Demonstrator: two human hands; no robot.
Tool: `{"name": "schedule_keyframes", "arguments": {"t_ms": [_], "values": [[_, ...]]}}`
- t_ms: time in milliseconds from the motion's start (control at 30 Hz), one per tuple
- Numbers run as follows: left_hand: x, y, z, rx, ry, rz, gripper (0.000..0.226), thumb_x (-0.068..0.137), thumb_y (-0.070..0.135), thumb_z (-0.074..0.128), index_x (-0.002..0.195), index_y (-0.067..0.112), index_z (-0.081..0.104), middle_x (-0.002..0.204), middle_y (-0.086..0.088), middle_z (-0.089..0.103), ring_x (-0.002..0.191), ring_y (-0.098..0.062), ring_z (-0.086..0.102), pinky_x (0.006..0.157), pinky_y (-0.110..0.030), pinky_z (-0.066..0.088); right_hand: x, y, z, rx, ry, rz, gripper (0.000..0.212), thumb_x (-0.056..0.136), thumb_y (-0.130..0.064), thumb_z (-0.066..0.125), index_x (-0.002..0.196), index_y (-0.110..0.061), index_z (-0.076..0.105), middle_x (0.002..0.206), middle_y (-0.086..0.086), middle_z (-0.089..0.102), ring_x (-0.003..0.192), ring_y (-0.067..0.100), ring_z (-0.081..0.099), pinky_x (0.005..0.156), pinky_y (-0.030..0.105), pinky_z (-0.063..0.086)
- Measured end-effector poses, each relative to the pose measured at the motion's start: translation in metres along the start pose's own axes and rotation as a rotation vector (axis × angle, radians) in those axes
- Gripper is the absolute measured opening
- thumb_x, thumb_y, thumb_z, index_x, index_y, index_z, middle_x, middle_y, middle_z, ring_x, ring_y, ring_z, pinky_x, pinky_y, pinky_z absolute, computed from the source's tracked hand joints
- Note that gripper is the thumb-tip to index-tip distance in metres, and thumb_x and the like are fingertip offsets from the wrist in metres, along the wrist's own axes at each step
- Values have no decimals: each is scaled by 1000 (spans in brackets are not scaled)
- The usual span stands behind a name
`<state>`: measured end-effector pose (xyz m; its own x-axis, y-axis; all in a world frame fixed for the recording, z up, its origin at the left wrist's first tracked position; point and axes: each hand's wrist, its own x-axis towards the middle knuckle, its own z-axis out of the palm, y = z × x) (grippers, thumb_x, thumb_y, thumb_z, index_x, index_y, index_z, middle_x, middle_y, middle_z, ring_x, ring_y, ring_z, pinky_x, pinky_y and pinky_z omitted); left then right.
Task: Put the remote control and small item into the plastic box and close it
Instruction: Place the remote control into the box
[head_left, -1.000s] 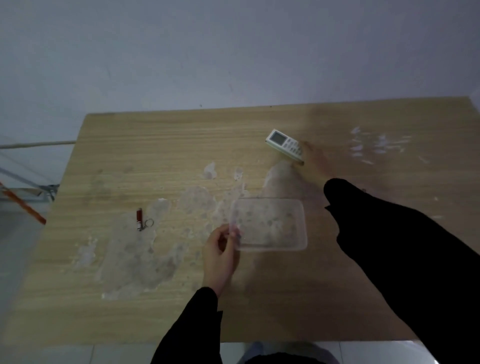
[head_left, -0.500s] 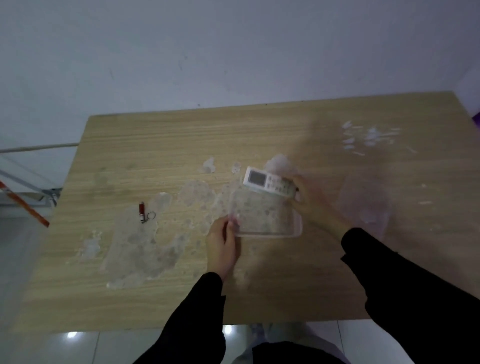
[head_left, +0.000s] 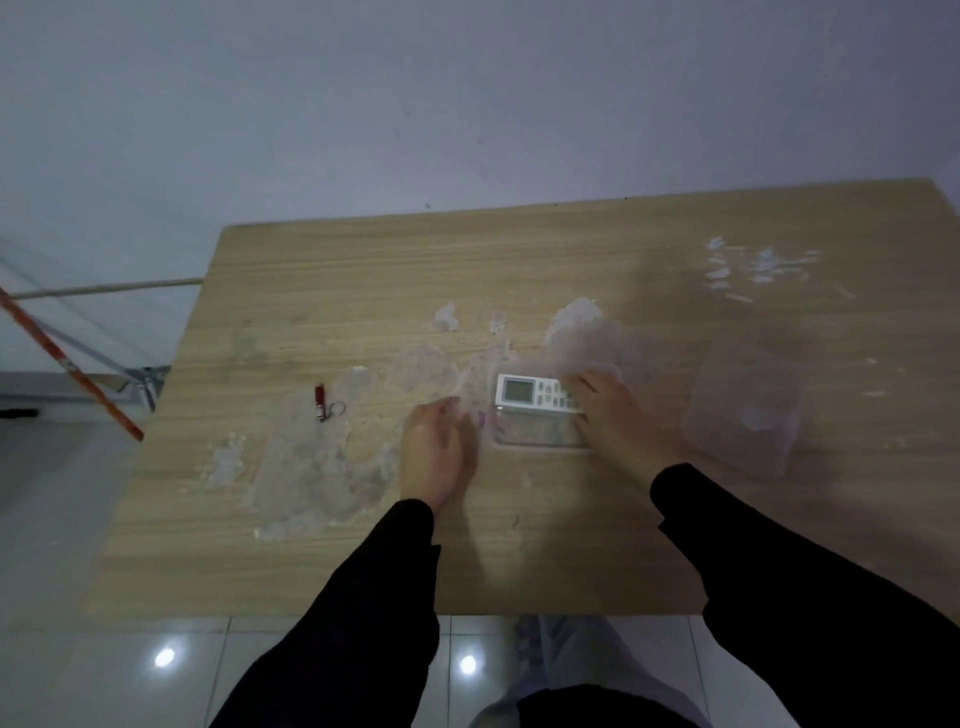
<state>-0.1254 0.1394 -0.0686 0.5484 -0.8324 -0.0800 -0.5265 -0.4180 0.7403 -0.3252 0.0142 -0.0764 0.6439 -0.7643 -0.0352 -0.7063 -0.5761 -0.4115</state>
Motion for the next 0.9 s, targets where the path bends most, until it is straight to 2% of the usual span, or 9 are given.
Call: {"name": "schedule_keyframes", "arguments": {"t_ms": [67, 167, 300, 400, 533, 700, 800, 833, 900], "values": [[10, -22, -33, 170, 149, -49, 33, 88, 6, 55, 121, 4, 59, 122, -22, 59, 116, -36, 52, 100, -41, 42, 5, -7, 4, -11, -24, -25, 49, 82, 2, 55, 130, -1, 45, 132, 22, 51, 121, 39, 45, 103, 46, 37], [24, -50, -69, 316, 232, -154, 39, 84, 3, 56, 123, -1, 55, 130, -27, 51, 124, -41, 44, 103, -46, 37, 6, -7, 5, -8, -36, -3, 51, 85, -3, 54, 134, -1, 41, 137, 22, 46, 125, 37, 41, 105, 44, 35], [34, -68, -87, 296, 284, -356, 39, 88, 16, 59, 120, -5, 51, 124, -30, 52, 114, -46, 50, 94, -52, 42, -5, -2, 8, -13, -67, 58, 55, 87, -10, 55, 138, -2, 35, 144, 21, 39, 130, 37, 35, 109, 45, 31], [46, -78, -93, 308, 274, -434, 35, 92, 27, 54, 112, 0, 62, 116, -26, 61, 108, -44, 57, 91, -51, 48, -7, -3, 10, -5, -99, 80, 56, 89, -13, 53, 140, -3, 31, 147, 20, 33, 133, 37, 30, 111, 46, 28], [60, -84, -95, 276, 286, -482, 27, 89, 28, 57, 99, 7, 72, 105, -20, 70, 94, -38, 66, 82, -44, 56, -6, 0, 7, 16, -113, 79, 55, 89, -12, 52, 140, -4, 31, 147, 21, 33, 134, 37, 29, 112, 46, 28], [57, -73, -81, 138, 295, -336, 16, 84, 23, 62, 89, 10, 69, 89, -16, 75, 86, -33, 69, 75, -36, 51, -3, -9, 0, 88, 48, 41, 45, 85, -1, 54, 129, 0, 46, 137, 25, 46, 130, 39, 37, 111, 47, 30], [49, -49, -65, -90, 213, -148, 3, 83, 12, 65, 85, 15, 65, 78, -3, 69, 79, -24, 65, 62, -16, 43, 2, -28, -5, 213, 141, 9, 42, 84, 0, 58, 125, -2, 50, 132, 24, 50, 125, 37, 43, 107, 40, 31], [46, -38, -60, -158, 180, -96, 9, 83, 11, 65, 84, 19, 63, 74, 4, 66, 77, -19, 64, 58, -10, 41, 5, -35, -7, 261, 139, -13, 42, 85, -3, 58, 126, -5, 50, 133, 21, 50, 125, 34, 43, 106, 36, 31], [42, -16, -53, -238, 98, -14, 18, 83, 10, 66, 83, 27, 61, 70, 13, 60, 72, -9, 61, 58, -9, 41, 8, -47, -10, 350, 129, -65, 43, 86, -7, 59, 128, -10, 49, 133, 15, 49, 125, 27, 43, 104, 29, 31]]}}
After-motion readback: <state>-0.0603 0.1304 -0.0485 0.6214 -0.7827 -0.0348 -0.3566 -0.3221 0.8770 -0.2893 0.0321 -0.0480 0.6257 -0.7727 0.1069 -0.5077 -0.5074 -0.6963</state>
